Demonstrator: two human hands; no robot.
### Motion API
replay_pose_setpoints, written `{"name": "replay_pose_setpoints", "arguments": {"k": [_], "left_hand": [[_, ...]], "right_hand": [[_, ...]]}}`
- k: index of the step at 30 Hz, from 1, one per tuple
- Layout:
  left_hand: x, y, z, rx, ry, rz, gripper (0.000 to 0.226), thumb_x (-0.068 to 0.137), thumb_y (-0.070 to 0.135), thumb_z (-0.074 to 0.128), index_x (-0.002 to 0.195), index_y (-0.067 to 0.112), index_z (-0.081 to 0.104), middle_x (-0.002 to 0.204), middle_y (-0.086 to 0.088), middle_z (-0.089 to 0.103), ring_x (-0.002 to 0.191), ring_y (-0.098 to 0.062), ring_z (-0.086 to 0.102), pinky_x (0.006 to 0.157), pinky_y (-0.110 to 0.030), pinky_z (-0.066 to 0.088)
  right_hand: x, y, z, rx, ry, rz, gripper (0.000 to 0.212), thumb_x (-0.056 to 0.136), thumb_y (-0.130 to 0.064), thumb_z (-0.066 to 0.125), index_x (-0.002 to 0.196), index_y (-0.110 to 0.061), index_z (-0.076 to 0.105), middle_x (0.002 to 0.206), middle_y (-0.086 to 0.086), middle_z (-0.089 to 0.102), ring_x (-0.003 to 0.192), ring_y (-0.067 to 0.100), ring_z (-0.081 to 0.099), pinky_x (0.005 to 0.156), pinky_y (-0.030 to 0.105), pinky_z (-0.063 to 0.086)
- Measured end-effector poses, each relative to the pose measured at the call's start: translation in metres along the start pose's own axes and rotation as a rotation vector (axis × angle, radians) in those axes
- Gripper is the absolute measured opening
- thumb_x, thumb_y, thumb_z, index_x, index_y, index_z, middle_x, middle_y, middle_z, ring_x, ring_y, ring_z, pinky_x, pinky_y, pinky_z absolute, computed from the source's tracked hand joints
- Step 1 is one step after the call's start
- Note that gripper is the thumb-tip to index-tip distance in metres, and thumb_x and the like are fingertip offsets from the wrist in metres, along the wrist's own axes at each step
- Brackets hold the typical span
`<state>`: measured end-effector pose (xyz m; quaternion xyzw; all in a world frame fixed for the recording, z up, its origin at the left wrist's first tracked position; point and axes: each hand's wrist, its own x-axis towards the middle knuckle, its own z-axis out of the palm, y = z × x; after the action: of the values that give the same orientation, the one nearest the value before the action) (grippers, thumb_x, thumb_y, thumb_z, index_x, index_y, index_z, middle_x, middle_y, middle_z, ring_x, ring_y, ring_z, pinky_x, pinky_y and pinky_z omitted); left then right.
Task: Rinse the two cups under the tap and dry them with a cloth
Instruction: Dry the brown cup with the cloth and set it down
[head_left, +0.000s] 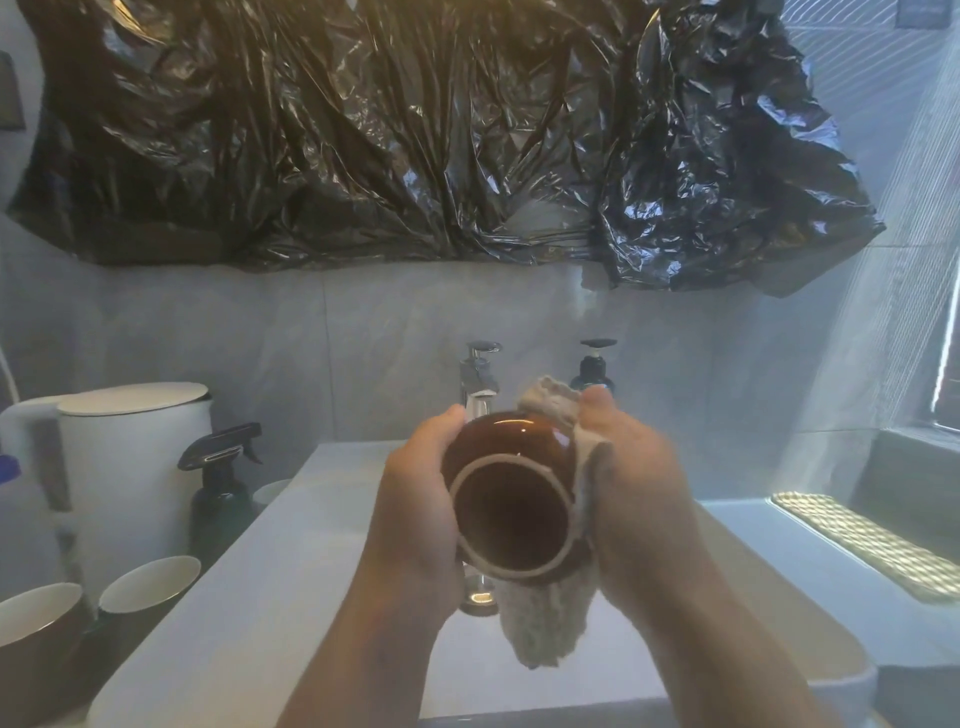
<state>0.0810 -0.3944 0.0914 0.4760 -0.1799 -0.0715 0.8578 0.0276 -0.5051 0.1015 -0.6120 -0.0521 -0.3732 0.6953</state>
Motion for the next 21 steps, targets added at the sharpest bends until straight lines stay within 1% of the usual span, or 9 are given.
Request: {"name": "replay_pose_setpoints", "arguments": {"k": [3,4,6,9,11,14,16,18,21], "left_hand": [[-0.005,0.005,0.005,0.000,-0.044,0.003,0.064,0.070,0.053,0.066,0.100,-0.003,0.075,0.113,-0.034,0.069,0.094,-0.039,0.068,0.100,-0.061,0.048],[-0.005,0.004,0.006,-0.017,-0.018,0.001,0.069,0.062,0.054,0.070,0.102,-0.002,0.075,0.115,-0.035,0.067,0.096,-0.041,0.068,0.102,-0.065,0.045],[-0.005,0.004,0.009,-0.064,0.056,-0.038,0.072,0.059,0.056,0.071,0.106,0.001,0.075,0.117,-0.033,0.069,0.105,-0.046,0.068,0.102,-0.068,0.045],[-0.002,0.005,0.007,-0.145,0.027,-0.112,0.058,0.083,0.048,0.060,0.110,-0.002,0.074,0.115,-0.029,0.071,0.103,-0.041,0.071,0.095,-0.056,0.053],[-0.008,0.008,0.008,-0.178,-0.106,-0.163,0.063,0.080,0.045,0.058,0.117,-0.004,0.070,0.119,-0.030,0.069,0.104,-0.039,0.070,0.094,-0.049,0.053],[-0.015,0.005,0.013,-0.193,-0.221,-0.162,0.068,0.071,0.046,0.061,0.117,-0.002,0.070,0.124,-0.031,0.066,0.101,-0.038,0.068,0.098,-0.053,0.050],[-0.018,-0.002,0.019,-0.213,-0.220,-0.149,0.064,0.071,0.047,0.060,0.114,0.000,0.073,0.125,-0.030,0.066,0.110,-0.042,0.067,0.105,-0.058,0.043],[-0.023,-0.006,0.025,-0.283,-0.200,-0.153,0.068,0.073,0.048,0.059,0.119,-0.001,0.070,0.129,-0.029,0.064,0.121,-0.044,0.061,0.111,-0.057,0.038],[-0.027,-0.012,0.033,-0.447,-0.163,-0.168,0.078,0.074,0.053,0.059,0.127,-0.004,0.062,0.130,-0.029,0.063,0.123,-0.043,0.060,0.106,-0.051,0.042]], "right_hand": [[0.004,-0.004,-0.005,0.252,-0.012,0.159,0.043,0.105,-0.033,0.044,0.071,-0.013,0.062,0.050,-0.004,0.061,0.042,0.007,0.057,0.042,0.013,0.046],[0.003,-0.003,-0.002,0.253,0.000,0.135,0.042,0.104,-0.034,0.046,0.071,-0.013,0.062,0.051,-0.005,0.060,0.043,0.007,0.057,0.044,0.015,0.047],[0.000,0.006,0.005,0.021,0.045,-0.044,0.041,0.099,-0.040,0.049,0.065,-0.019,0.058,0.050,-0.008,0.058,0.049,0.010,0.056,0.053,0.024,0.047],[0.001,0.015,0.006,-0.148,0.091,-0.168,0.041,0.094,-0.046,0.042,0.072,-0.017,0.061,0.060,-0.006,0.061,0.062,0.013,0.059,0.063,0.034,0.049],[0.004,0.010,0.005,-0.028,0.119,-0.076,0.041,0.100,-0.041,0.045,0.081,-0.012,0.066,0.065,-0.006,0.068,0.063,0.009,0.064,0.063,0.029,0.052],[0.006,0.006,-0.002,0.129,0.191,0.074,0.043,0.106,-0.030,0.044,0.069,-0.016,0.061,0.051,-0.009,0.062,0.049,0.005,0.058,0.054,0.022,0.047],[0.005,0.006,-0.004,0.127,0.249,0.098,0.045,0.105,-0.035,0.045,0.066,-0.017,0.059,0.048,-0.008,0.058,0.049,0.010,0.056,0.056,0.024,0.046],[0.005,0.005,-0.005,0.183,0.250,0.142,0.044,0.103,-0.042,0.045,0.074,-0.015,0.065,0.052,-0.005,0.062,0.055,0.015,0.060,0.058,0.027,0.048],[0.003,0.004,-0.004,0.305,0.187,0.198,0.044,0.104,-0.040,0.044,0.082,-0.012,0.071,0.058,-0.001,0.069,0.053,0.013,0.067,0.053,0.022,0.053]]}}
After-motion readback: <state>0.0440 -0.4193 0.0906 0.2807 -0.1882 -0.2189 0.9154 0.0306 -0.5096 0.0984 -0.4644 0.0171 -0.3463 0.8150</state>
